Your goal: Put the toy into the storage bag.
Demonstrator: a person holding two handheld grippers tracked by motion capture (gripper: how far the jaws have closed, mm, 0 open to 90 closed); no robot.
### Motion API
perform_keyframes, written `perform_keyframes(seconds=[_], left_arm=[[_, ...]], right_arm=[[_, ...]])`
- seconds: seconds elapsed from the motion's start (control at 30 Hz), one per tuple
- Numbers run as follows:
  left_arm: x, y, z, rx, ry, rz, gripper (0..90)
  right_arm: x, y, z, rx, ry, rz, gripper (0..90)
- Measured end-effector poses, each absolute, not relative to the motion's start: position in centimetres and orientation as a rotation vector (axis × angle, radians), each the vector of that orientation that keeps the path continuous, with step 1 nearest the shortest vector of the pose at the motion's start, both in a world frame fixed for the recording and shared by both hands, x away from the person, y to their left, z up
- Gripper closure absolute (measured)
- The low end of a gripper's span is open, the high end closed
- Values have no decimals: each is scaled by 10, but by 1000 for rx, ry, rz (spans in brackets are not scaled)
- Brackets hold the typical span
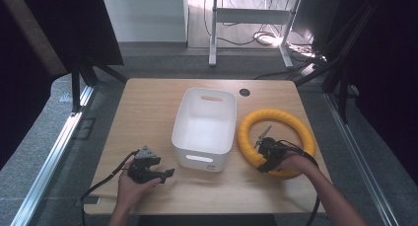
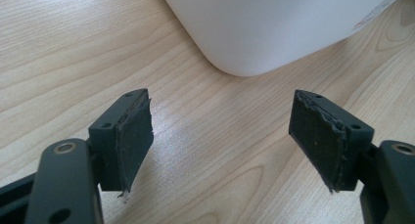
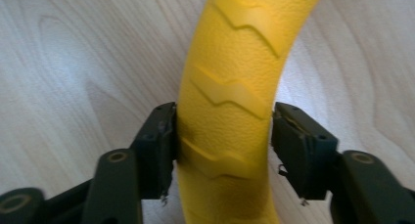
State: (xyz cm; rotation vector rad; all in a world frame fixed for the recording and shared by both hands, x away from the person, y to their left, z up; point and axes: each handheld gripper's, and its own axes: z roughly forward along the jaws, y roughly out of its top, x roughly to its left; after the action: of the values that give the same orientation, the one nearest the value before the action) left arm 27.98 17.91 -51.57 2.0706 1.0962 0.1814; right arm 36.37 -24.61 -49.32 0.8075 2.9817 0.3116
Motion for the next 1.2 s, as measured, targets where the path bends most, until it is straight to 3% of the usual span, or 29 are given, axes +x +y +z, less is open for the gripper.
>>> perform_keyframes(seconds=[0.77,1.2], left_arm=[[281,180,-515,2071,1094,183,244],[282,179,-516,2070,1097,180,244]], right_arm=[[373,-241,-499,863,3045,277,507],[382,-269,-467,980,3008,707,509]])
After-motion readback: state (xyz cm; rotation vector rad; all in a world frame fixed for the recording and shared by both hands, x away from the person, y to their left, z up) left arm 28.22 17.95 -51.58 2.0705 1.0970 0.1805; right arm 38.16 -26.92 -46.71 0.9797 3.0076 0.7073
